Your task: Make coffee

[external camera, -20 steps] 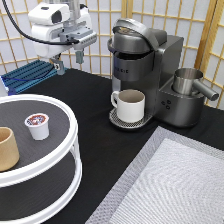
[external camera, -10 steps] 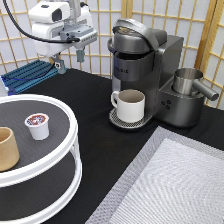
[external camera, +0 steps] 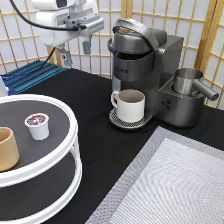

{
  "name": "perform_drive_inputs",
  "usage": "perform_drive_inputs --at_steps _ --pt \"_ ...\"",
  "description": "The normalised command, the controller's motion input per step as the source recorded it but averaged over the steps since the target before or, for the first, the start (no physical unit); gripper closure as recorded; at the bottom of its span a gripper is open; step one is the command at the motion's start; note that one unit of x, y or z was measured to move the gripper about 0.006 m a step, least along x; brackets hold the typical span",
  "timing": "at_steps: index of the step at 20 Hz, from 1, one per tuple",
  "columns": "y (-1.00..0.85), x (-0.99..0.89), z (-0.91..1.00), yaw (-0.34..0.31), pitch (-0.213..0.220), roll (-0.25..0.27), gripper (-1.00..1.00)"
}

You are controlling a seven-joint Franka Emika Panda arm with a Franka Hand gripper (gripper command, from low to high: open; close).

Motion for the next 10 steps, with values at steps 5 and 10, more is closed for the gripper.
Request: perform_drive_inputs --at_steps 5,10 --pt "0.0 0.87 0.67 -0.002 0.207 0.09 -1.0" --pt "0.0 0.82 0.74 -0.01 0.222 0.1 -1.0"
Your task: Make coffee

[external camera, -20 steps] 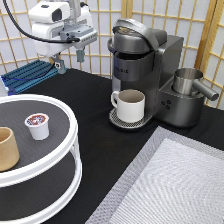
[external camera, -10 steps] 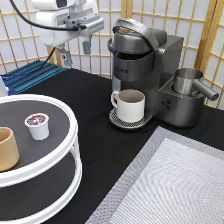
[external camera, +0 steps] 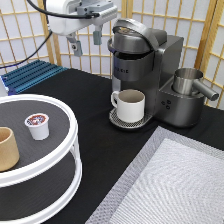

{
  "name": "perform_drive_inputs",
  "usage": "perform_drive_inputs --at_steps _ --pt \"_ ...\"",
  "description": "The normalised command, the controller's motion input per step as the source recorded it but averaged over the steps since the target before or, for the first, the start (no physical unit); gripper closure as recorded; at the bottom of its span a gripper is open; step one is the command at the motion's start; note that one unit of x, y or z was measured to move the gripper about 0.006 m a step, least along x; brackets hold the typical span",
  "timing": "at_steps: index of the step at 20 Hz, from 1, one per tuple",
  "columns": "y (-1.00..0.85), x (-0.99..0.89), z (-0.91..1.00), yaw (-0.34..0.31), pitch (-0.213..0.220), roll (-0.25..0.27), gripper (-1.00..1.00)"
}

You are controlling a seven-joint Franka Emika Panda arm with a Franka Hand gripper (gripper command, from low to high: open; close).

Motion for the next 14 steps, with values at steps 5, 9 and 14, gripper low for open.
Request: perform_drive_inputs --at_steps 5,9,14 --pt "0.0 0.81 0.6 -0.023 0.199 0.06 -1.0" --pt "0.03 0.7 0.29 -0.061 0.141 0.013 -1.0" --pt "0.18 0.64 0.26 -0.035 0.141 0.023 -1.0"
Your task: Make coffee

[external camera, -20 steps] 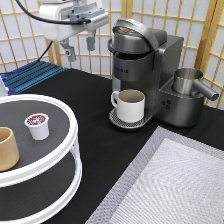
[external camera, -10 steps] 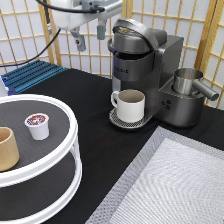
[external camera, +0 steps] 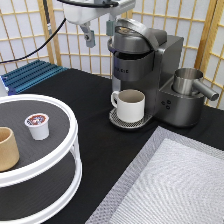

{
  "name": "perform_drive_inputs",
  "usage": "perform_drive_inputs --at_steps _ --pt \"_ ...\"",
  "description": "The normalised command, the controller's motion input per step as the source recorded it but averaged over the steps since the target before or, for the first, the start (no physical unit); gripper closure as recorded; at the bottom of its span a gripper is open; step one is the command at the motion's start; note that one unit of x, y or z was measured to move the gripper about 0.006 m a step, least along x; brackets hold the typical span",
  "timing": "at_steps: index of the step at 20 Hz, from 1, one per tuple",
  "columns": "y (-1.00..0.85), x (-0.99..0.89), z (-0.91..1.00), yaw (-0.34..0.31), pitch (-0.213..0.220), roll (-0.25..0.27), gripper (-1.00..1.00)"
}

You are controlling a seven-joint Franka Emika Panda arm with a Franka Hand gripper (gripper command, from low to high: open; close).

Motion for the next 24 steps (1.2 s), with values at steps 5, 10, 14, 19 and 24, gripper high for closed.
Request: perform_drive_inputs --at_steps 5,10,14,19,24 --pt "0.29 0.49 0.37 -0.019 0.145 0.04 -1.0" --pt "0.37 0.42 0.35 -0.003 0.164 0.064 -1.0" --pt "0.47 0.38 0.62 -0.016 0.17 0.03 -1.0" --pt "0.6 0.47 0.78 -0.025 0.171 -0.003 -1.0" --pt "0.66 0.58 0.56 -0.022 0.178 -0.005 -1.0"
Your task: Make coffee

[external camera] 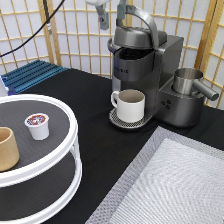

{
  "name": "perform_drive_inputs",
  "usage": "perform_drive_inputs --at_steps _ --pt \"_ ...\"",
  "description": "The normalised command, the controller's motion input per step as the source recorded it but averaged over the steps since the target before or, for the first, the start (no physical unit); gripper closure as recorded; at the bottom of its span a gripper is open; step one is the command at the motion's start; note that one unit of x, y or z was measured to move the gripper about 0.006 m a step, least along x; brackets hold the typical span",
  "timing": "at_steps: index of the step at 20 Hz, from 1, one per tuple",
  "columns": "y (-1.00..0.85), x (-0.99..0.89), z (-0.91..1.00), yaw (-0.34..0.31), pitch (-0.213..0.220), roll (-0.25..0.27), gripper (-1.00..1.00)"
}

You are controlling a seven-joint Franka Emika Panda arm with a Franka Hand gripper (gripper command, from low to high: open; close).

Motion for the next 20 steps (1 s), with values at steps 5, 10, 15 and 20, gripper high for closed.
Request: perform_drive_inputs --at_steps 5,10,15,20 --pt "0.64 0.65 0.54 -0.037 0.163 -0.018 -1.0" --pt "0.51 0.54 0.54 -0.091 0.113 -0.06 -1.0" --pt "0.47 0.5 0.51 -0.11 0.103 -0.069 -1.0" --pt "0.49 0.45 0.38 -0.113 0.097 -0.081 -1.0"
